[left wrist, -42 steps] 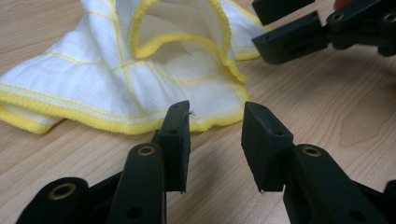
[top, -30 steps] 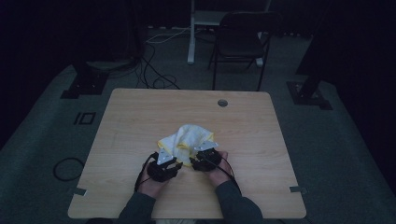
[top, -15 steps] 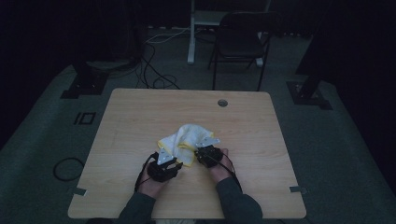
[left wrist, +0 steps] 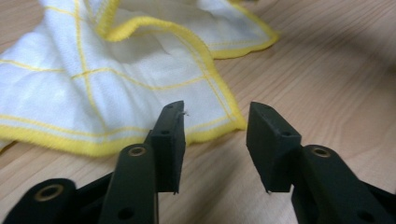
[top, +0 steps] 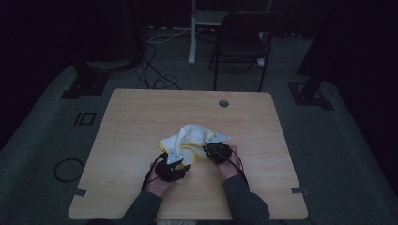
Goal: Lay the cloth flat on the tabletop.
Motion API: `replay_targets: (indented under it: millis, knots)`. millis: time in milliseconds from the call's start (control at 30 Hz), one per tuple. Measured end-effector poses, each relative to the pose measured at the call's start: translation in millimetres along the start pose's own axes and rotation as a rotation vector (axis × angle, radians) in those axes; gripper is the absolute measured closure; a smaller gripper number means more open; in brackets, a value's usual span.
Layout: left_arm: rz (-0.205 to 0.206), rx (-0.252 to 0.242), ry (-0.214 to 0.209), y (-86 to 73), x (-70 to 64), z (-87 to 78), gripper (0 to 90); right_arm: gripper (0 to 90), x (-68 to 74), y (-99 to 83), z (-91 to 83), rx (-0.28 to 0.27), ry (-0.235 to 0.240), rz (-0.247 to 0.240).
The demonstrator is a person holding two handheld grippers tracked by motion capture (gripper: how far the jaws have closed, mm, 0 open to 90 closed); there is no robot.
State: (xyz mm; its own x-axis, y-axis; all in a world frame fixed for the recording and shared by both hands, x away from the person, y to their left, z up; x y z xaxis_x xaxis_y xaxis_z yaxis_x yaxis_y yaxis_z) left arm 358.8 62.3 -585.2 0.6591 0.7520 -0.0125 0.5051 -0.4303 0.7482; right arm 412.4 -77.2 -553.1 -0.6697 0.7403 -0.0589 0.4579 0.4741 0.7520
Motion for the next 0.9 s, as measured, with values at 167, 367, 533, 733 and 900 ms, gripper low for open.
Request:
replay_targets:
  millis: [167,367,533,733,900]
  knots:
    - [0.023,0.015,0.006,2.1,-2.3,8.4,55.9,84.8,-4.4,-1.4,-2.9,0.004,-0.002,0.004]
    - [0.04,0.022,0.015,4.8,-1.8,13.1,56.5,84.9,-9.3,-2.0,-5.5,0.001,-0.009,0.004]
    - [0.05,0.027,0.042,4.8,-0.9,13.0,62.0,84.9,-16.4,-1.6,-9.8,-0.004,-0.018,0.015]
    - [0.026,0.055,0.085,3.8,15.0,7.6,84.7,85.0,-28.6,-1.8,-17.2,-0.011,-0.039,0.023]
    - [-0.005,0.025,0.115,8.2,31.3,-4.6,86.8,85.0,-37.7,-2.4,-23.0,-0.016,-0.052,0.037]
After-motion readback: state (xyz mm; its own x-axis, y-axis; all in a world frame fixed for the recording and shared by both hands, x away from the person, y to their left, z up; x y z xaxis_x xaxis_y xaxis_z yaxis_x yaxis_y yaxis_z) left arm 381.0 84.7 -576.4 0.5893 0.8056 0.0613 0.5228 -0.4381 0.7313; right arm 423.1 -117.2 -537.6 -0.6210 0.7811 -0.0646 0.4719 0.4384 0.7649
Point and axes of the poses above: each handheld gripper's, and its own axes: z roughly forward along the jaws, y roughly out of its top, x roughly to its left, the point moved 7 cm from there along z, roughly forward along the jaws, and after that the axes turned 2 degrees about y, right-handed, at the moved point
